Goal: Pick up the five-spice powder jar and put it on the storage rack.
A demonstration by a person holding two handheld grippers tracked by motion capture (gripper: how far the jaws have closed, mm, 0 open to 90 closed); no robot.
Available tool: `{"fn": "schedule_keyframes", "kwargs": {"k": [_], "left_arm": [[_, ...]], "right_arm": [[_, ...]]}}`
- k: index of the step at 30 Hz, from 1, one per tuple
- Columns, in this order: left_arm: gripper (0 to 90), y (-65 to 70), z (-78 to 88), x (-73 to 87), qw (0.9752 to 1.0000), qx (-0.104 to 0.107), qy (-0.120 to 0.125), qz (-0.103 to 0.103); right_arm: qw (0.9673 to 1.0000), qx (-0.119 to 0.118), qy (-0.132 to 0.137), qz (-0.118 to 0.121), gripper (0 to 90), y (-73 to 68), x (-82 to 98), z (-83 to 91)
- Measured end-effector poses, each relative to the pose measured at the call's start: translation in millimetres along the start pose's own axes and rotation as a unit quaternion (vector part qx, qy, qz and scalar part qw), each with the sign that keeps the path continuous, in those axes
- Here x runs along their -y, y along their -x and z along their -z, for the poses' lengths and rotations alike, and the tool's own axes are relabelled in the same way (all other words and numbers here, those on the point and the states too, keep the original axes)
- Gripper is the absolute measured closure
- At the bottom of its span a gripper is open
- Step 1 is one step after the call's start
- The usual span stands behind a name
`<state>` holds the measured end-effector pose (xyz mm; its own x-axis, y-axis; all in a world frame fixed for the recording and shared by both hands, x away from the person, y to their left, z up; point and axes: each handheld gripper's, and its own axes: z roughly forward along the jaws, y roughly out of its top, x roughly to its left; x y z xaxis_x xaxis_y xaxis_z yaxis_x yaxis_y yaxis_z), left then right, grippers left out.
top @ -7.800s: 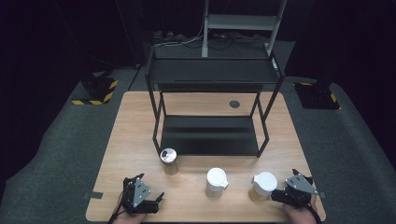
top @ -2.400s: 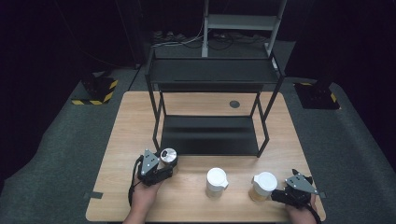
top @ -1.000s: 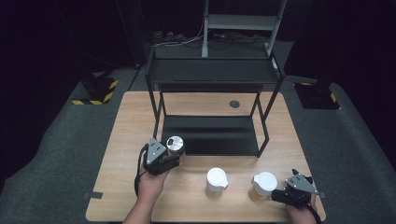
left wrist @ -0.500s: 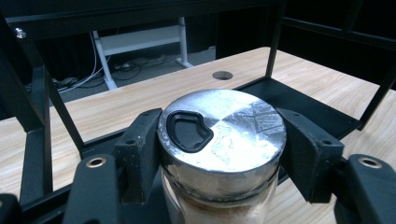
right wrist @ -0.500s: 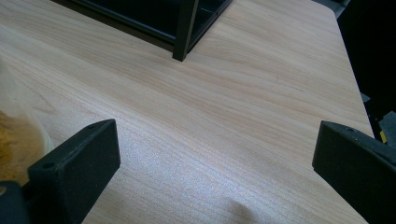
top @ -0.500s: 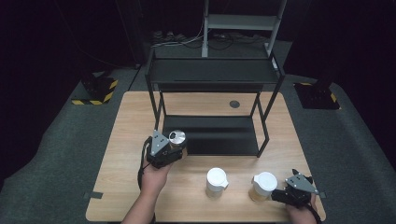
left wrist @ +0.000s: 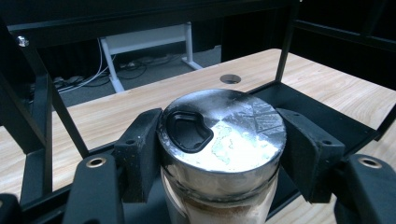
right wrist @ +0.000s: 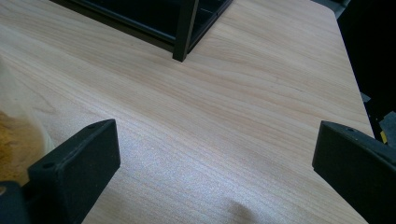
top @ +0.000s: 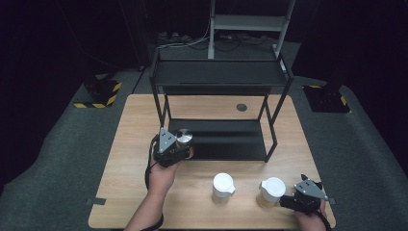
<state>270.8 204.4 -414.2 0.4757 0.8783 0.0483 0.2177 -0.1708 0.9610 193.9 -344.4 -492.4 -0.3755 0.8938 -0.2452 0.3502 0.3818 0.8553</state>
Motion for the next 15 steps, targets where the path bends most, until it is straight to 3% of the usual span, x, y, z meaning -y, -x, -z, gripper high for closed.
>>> {"fn": "schedule_keyframes", "kwargs": {"k": [15], "left_arm": [[35.1,1.3,-14.6,-8.8,0.9999,-0.009,-0.01,-0.002]], "right_arm": [[1.0,-0.001,0.001,-0.001,0.2,0.5,0.5,0.2]]}}
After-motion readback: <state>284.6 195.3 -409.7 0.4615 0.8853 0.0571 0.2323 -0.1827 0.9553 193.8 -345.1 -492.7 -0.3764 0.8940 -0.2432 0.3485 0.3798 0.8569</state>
